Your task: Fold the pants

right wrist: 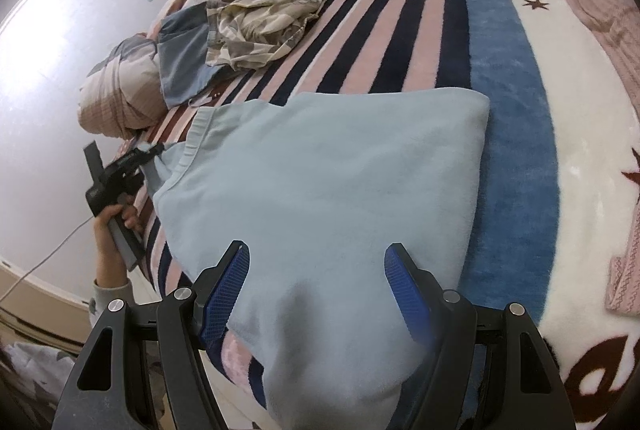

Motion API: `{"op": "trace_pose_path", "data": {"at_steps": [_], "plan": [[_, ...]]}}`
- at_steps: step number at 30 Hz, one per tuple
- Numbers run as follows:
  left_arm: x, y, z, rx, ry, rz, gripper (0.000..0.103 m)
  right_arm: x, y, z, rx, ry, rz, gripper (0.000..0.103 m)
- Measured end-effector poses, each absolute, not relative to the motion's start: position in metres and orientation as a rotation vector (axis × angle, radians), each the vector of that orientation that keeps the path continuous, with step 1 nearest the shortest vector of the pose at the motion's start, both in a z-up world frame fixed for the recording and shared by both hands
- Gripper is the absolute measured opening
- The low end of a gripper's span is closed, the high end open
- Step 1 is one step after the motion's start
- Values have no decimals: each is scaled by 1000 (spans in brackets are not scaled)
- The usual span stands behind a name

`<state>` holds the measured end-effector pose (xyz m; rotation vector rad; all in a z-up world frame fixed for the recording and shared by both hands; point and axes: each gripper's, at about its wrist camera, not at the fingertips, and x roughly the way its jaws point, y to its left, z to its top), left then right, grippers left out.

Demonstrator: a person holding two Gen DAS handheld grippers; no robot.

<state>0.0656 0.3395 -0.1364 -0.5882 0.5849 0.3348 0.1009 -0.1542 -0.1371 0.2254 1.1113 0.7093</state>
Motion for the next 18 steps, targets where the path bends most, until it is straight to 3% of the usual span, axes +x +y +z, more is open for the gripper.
{"op": "trace_pose_path", "data": {"at_steps": [8,14,18], "plan": [[75,232,-54,-327,449,87,19,99,-159,-135,243,1100,720,67],[100,107,-50,-201,574,-329,20,96,-166,-125,245,1061,728,67],[112,51,-79,-145,717,-514,47,93,-174,-116,241,1020,717,67]]}}
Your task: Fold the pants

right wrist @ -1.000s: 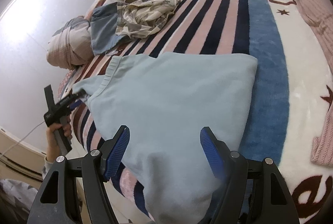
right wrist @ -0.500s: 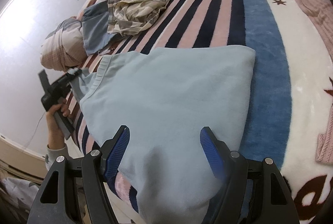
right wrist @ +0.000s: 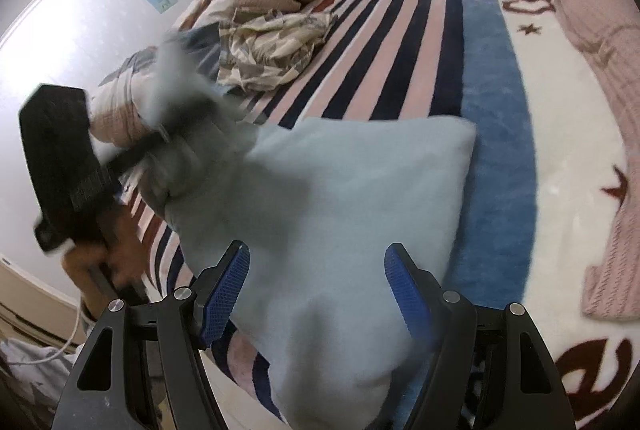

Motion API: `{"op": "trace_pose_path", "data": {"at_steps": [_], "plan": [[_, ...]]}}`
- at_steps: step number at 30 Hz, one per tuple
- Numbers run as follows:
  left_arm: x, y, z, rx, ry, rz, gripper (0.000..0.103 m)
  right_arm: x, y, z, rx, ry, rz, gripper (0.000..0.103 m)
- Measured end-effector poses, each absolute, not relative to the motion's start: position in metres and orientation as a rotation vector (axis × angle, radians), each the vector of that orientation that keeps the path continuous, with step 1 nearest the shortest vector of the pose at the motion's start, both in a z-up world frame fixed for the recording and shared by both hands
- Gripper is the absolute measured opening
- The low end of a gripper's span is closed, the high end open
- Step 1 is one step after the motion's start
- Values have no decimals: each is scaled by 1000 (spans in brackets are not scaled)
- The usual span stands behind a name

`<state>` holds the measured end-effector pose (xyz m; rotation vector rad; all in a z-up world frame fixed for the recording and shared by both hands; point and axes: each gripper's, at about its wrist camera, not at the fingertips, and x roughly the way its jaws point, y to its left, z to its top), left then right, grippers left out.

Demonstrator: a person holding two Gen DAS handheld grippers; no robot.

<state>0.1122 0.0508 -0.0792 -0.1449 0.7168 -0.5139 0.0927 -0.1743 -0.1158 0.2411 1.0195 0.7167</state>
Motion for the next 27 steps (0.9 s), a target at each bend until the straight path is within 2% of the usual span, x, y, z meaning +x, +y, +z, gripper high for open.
{"op": "trace_pose_path", "data": {"at_steps": [3,4,14,20,27], "plan": [[114,41,-90,-143,778,-574,65,93,-182,-111,259,998,709,67],[112,42,-92,-155,785,-594,67,93,-183,-110,265,992,707,67],[76,123,-60,-248,645,-407,73,99,-186,-113,287,995,684,67],[71,170,-90,-279,704,-243,73,101,-165,-121,231,1012,696,67],[62,172,-131,-278,775,-232,73,104,-133,-137,211,1072,750,68]]}}
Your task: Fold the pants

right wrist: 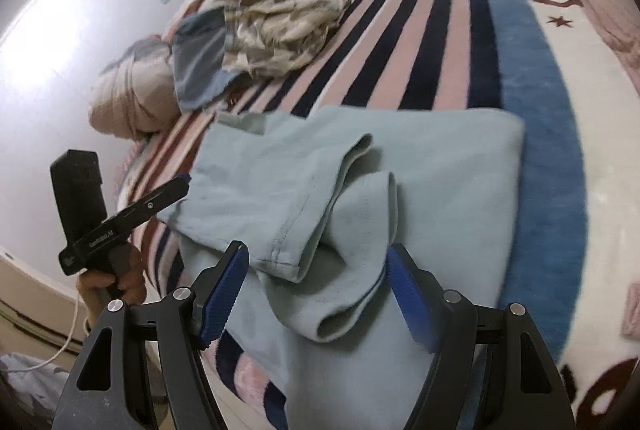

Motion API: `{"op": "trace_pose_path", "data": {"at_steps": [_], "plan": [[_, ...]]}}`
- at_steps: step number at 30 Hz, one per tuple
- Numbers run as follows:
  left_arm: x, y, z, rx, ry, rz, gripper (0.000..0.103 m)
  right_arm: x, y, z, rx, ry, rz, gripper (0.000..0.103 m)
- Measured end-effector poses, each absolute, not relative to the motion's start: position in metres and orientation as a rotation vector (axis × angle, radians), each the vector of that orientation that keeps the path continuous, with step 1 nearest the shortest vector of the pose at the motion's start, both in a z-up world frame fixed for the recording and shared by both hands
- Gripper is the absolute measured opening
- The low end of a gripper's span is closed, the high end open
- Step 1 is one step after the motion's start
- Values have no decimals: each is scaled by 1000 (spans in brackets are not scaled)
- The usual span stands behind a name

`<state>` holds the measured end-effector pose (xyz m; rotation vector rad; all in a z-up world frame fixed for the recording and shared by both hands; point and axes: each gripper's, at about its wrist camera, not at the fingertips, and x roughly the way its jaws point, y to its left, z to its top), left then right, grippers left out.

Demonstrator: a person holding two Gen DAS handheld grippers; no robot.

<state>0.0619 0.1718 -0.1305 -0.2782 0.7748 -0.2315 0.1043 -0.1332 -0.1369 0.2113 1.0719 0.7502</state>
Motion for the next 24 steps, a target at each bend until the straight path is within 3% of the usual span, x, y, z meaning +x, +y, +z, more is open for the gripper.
{"op": "trace_pose_path", "data": {"at_steps": [6,8,10,15,22,24], "plan": [[52,162,-134,-194,790,-219,73,114,-119,-147,258,1090,747,69],[52,163,-132,-204,792,-220,73,116,-114,-147,276,1091,752,63],[53,167,-126,-229,783,-232,73,113,-105,-145,202,1085,750,11],[57,176,-114,-266,749,-227,81,103,-114,-133,152,1032,736,9],[75,178,-112,-285,760,-243,83,99,-149,-126,133,1013,619,8],[84,178,-120,-307,789,-264,83,101,-150,-136,148,1075,633,15]]}}
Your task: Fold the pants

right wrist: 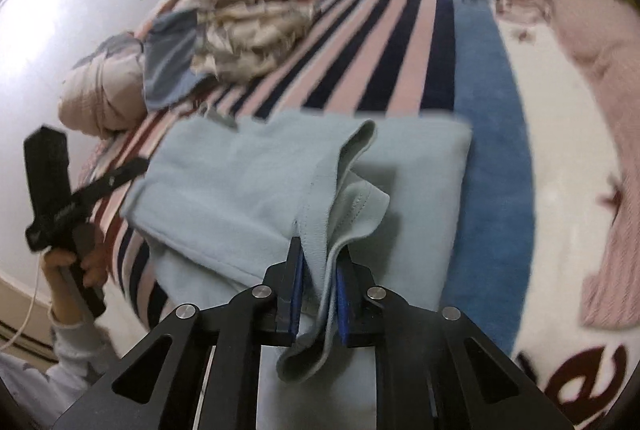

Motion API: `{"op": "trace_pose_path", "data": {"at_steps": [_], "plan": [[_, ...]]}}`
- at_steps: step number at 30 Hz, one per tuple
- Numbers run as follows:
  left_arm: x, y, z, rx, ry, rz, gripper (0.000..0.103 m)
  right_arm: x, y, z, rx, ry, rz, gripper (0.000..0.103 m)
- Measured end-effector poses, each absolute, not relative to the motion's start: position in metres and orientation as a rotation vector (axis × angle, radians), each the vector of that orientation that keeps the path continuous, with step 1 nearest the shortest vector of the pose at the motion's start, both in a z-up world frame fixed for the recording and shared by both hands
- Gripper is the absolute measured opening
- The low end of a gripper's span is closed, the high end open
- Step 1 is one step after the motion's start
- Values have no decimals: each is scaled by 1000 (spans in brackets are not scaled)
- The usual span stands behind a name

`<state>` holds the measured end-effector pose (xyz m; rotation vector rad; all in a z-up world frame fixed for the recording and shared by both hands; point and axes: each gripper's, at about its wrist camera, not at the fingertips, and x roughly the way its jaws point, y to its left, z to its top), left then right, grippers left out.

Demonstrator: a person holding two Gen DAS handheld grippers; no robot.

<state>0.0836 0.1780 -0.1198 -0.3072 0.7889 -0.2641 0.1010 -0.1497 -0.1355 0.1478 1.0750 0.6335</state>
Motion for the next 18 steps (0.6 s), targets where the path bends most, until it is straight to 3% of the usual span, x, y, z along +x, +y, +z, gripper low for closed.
{"op": "trace_pose_path", "data": {"at_steps": [2,4,6,11,18], "plan": [[93,178,-129,-348,824,-287,83,104,-152,-141,174,1113,622,23],[98,176,-137,-380,846,-325,83,106,-160,-135,179,1075,594,50],[101,173,-144,-408,866,-356,83,107,-175,-124,184,1010,533,65],[104,158,-155,-404,908,-381,80,117,-198,-135,301,1091,504,70],[95,140,-153,-294,909,-300,50,112,-170,-153,300,1185,609,69]]}}
